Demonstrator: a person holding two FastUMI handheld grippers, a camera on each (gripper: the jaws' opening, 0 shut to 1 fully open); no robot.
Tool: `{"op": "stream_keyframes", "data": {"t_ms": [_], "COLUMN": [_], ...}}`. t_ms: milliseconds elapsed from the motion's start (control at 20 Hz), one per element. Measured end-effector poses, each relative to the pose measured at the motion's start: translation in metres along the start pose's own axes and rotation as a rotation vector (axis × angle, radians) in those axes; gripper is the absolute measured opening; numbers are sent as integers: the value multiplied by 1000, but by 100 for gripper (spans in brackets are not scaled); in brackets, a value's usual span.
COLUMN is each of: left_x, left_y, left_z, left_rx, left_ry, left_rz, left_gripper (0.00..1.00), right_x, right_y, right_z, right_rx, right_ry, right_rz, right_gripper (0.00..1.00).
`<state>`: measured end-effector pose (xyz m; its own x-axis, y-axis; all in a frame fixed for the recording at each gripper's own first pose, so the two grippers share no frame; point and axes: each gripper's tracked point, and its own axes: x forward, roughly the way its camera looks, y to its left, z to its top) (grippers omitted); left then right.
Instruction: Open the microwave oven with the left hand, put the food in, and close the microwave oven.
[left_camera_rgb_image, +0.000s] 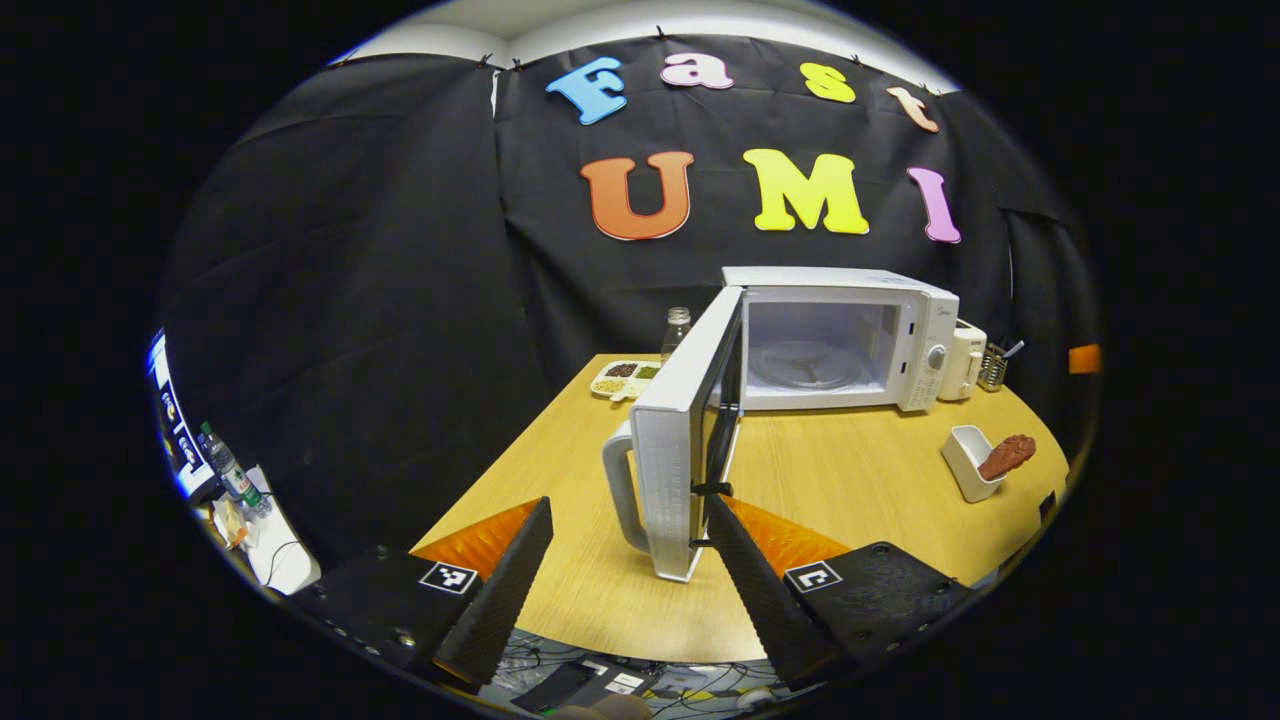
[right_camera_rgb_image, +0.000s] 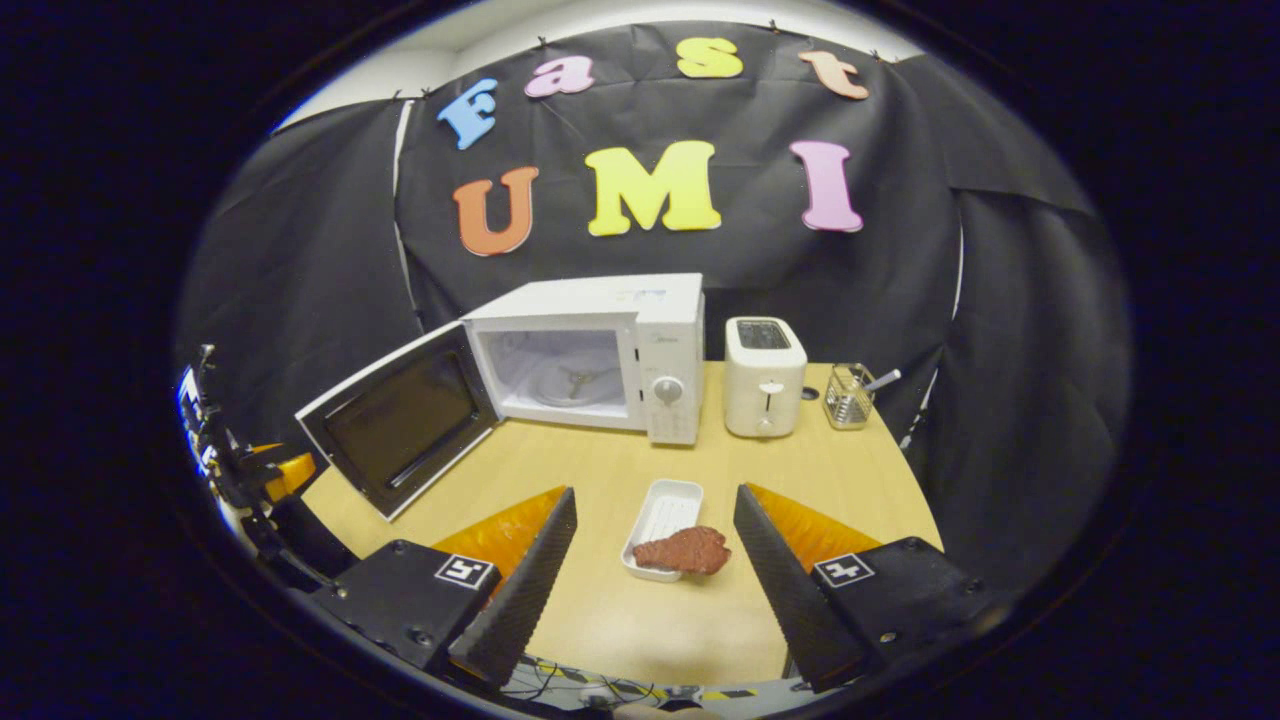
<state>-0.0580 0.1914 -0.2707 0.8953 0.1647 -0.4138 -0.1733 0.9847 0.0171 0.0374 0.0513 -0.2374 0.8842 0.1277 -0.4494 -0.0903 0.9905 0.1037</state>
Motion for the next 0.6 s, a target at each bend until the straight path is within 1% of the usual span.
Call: {"op": "stream_keyframes", "data": {"t_ms": [50,150,200,250,300,350,450,500,550,600], "left_x": [-4,-8,-6,-4,-1,2,8,13,18,23], "left_y": [-11,-38,-51,-65,-77,-88,-109,-117,-125,-132], "left_z": [3,13,16,20,24,26,34,39,42,44], "left_rx": [0,-3,2,13,22,23,19,21,24,27], "left_ry": [0,-6,-6,-7,-5,2,6,7,13,17], "left_rz": [-8,-39,-54,-62,-71,-77,-88,-86,-83,-78], "left_gripper": [96,96,96,95,96,95,96,96,96,96], "right_x": [10,34,45,55,66,77,96,103,108,113], "right_y": [-6,-27,-34,-38,-42,-43,-43,-42,-39,-39], "right_z": [-11,-36,-47,-58,-67,-77,-90,-94,-96,-98], "right_rx": [27,65,92,128,169,220,325,371,413,447], "right_ry": [25,95,127,162,192,230,289,317,338,357], "right_rz": [18,18,35,51,80,109,172,199,234,253], "right_gripper": [100,100,89,98,97,82,73,71,77,75]}}
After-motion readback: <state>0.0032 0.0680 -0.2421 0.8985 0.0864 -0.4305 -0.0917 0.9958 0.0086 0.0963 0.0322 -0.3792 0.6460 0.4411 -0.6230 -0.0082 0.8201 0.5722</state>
